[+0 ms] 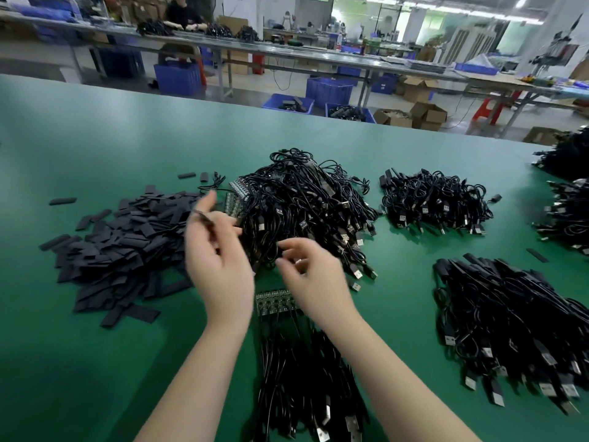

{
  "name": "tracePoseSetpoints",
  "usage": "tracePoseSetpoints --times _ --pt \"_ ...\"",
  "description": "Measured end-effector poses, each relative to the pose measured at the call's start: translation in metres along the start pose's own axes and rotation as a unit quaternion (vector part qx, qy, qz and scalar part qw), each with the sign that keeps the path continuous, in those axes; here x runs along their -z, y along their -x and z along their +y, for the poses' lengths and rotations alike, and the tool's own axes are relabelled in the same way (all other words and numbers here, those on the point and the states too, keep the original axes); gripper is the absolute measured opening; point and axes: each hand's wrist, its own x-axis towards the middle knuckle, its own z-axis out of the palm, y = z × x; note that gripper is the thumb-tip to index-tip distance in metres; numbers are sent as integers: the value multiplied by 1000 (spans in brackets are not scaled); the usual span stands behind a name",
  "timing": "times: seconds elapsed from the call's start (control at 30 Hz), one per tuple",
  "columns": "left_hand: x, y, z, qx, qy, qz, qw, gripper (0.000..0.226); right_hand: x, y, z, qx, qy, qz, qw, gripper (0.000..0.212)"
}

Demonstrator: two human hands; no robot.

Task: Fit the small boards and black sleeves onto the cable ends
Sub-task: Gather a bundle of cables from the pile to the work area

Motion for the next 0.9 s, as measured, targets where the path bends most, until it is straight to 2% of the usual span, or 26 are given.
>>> tracePoseSetpoints --times 0.07,0.17,0.23,0.3,0.4,0.53,0.63,0.7,0.73,0.77,0.8,0.87,0.9 --pt "9 -13 -5 -19 -7 44 999 30 -17 -12 3 61 153 -95 982 37" --pt "20 -23 -10 -36 -57 52 996 39 -47 -26 2 214 307 -168 912 49" --pt "21 -23 -13 -38 -66 45 996 43 -63 -31 1 283 380 -196 859 47" --pt "20 -20 -15 -28 -47 41 998 39 -71 -35 -2 314 420 -192 830 36" --pt "18 -15 -16 -32 -28 21 999 32 -74 -40 -7 333 447 -166 813 24" --pt "16 -10 -12 -34 -37 -3 999 20 -71 -42 -4 306 438 -159 830 18" --pt "13 -6 -10 -36 -41 -16 998 18 -65 -33 -3 329 469 -150 806 6" --pt "12 -3 -9 -39 -53 -28 997 20 -65 -30 -2 352 479 -122 795 6" --pt "12 -2 -10 -42 -67 -34 996 20 -66 -28 -1 360 468 -95 802 7" --pt "12 -2 -10 -45 -85 -42 994 22 -66 -27 0 343 423 -91 834 7" --pt "12 -1 -11 -51 -105 -52 992 26 -66 -27 0 306 344 -86 883 7" --pt "12 1 -12 -82 -142 -73 984 31 -58 -28 -2 151 173 -97 968 12" --pt "12 2 -12 -101 -158 -83 979 29 -52 -29 0 86 85 -82 989 13"
